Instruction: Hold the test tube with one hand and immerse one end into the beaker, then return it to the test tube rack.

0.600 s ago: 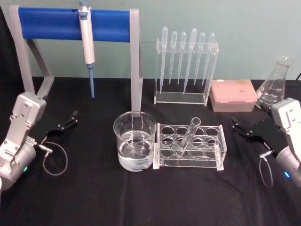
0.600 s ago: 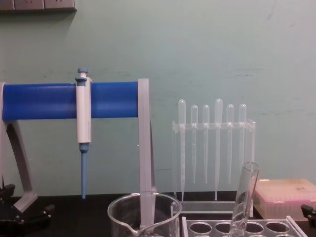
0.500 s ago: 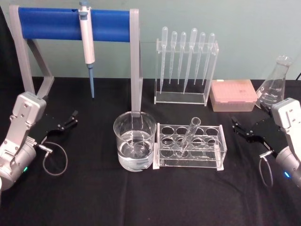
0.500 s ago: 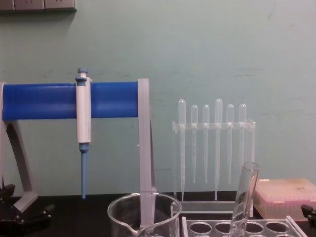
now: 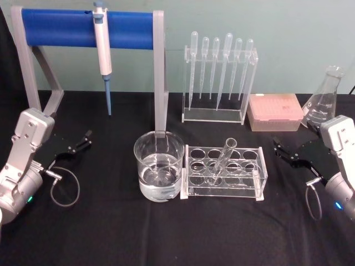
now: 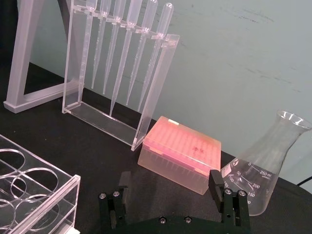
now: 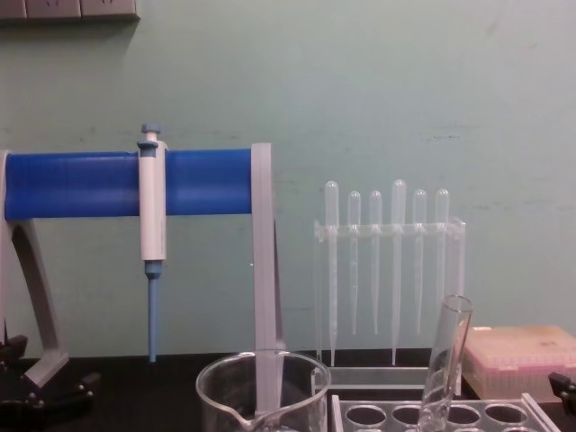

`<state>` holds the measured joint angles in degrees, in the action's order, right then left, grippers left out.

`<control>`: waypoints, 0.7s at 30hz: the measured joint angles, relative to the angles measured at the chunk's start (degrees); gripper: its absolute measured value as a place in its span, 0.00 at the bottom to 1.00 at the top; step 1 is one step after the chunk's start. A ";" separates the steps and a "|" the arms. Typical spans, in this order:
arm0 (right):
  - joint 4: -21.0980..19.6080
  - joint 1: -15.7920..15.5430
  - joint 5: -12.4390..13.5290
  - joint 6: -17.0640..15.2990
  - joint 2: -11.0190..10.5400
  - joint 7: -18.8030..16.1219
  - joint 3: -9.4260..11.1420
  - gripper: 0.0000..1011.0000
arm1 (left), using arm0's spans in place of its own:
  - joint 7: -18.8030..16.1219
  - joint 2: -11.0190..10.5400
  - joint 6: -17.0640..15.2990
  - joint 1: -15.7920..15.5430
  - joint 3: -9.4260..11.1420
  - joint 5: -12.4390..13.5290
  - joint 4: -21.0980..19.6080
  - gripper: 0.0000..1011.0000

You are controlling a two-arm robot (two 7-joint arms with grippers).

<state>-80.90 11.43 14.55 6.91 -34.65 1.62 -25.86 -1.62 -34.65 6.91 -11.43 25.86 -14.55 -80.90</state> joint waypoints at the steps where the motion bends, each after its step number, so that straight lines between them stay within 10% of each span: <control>1: 0.00 0.00 0.00 0.00 0.00 0.00 0.00 0.99 | 0.00 0.00 0.00 0.00 0.00 0.00 0.00 0.99; 21: -4.44 -0.77 1.62 -0.73 -1.80 -2.66 2.91 0.99 | 0.00 0.00 0.00 0.00 0.00 0.00 0.00 0.99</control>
<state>-85.34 10.66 16.17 6.18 -36.45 -1.04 -22.96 -1.62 -34.65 6.91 -11.43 25.86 -14.55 -80.90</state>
